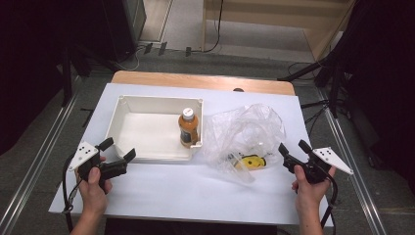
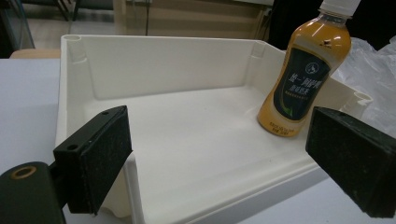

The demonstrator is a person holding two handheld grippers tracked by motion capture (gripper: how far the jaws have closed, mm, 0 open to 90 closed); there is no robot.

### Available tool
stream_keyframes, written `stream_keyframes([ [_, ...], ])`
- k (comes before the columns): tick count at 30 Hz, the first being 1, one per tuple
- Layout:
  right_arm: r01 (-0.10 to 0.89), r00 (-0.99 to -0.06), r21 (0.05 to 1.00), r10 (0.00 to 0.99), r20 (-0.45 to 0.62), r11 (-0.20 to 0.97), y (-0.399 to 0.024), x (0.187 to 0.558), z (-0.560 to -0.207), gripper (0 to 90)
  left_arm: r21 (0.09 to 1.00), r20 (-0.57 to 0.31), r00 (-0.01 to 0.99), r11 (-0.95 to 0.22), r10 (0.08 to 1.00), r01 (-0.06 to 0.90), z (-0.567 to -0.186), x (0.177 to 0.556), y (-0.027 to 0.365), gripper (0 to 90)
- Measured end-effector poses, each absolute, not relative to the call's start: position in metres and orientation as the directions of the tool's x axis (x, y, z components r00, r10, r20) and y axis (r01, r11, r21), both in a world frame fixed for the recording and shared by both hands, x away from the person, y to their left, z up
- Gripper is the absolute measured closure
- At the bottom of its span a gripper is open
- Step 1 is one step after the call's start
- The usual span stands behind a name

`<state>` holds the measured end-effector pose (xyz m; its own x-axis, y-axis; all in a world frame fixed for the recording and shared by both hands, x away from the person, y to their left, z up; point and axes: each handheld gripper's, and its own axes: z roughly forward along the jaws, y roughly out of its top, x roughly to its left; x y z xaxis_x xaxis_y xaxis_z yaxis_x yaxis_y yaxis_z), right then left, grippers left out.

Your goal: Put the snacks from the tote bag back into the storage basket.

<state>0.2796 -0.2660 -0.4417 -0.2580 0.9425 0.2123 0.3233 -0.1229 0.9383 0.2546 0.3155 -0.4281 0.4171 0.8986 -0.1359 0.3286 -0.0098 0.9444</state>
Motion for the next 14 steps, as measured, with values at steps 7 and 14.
stream_keyframes([
  [7, 0.331, -0.258, 0.934, 0.939, 0.227, -0.135, -0.269, 0.2804, -0.4447, 20.7, 0.944, -0.135, 0.42, -0.012, 0.898, 0.329, -0.4285, 0.2548, 0.3142, 7.3],
  [14, 0.325, -0.265, 0.936, 0.936, 0.229, -0.137, -0.2677, 0.2812, -0.4449, 20.6, 0.944, -0.138, 0.421, -0.01, 0.896, 0.329, -0.4282, 0.2557, 0.313, 7.3],
])
